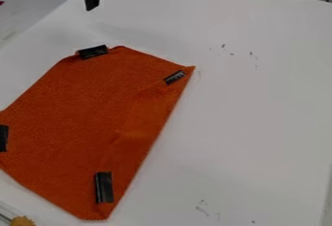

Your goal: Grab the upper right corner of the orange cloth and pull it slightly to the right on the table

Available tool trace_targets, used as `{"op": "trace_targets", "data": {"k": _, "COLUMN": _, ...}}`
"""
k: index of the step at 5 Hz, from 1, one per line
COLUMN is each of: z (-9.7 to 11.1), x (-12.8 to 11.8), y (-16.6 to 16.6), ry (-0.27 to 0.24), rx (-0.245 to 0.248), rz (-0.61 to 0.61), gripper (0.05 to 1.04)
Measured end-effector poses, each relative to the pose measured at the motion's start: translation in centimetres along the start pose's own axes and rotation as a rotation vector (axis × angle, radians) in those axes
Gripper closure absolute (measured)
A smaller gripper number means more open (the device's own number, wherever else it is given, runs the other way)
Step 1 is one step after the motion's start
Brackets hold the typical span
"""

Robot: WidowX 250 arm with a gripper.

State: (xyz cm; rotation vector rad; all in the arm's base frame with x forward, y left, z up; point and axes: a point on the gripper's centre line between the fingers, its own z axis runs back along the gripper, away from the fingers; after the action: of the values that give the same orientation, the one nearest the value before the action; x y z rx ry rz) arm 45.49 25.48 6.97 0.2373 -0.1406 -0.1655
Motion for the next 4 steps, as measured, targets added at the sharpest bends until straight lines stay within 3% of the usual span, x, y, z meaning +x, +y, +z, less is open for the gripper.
{"op": "trace_targets", "data": {"k": 1, "z": -2.9, "x": -0.8, "y": -1.3, "ry": 0.052, "rx": -0.041, "rz": -0.007, "gripper": 0.083}}
{"op": "trace_targets", "data": {"k": 2, "z": -3.5, "x": -2.2, "y": -3.2, "ry": 0.061, "rx": -0.017, "rz": 0.014, "gripper": 0.086}}
{"op": "trace_targets", "data": {"k": 3, "z": -1.6, "x": -1.7, "y": -4.6, "ry": -0.020, "rx": 0.049, "rz": -0.023, "gripper": 0.084}}
{"op": "trace_targets", "data": {"k": 4, "z": 2.2, "x": -1.5, "y": -6.4, "ry": -0.049, "rx": 0.104, "rz": -0.003, "gripper": 0.084}}
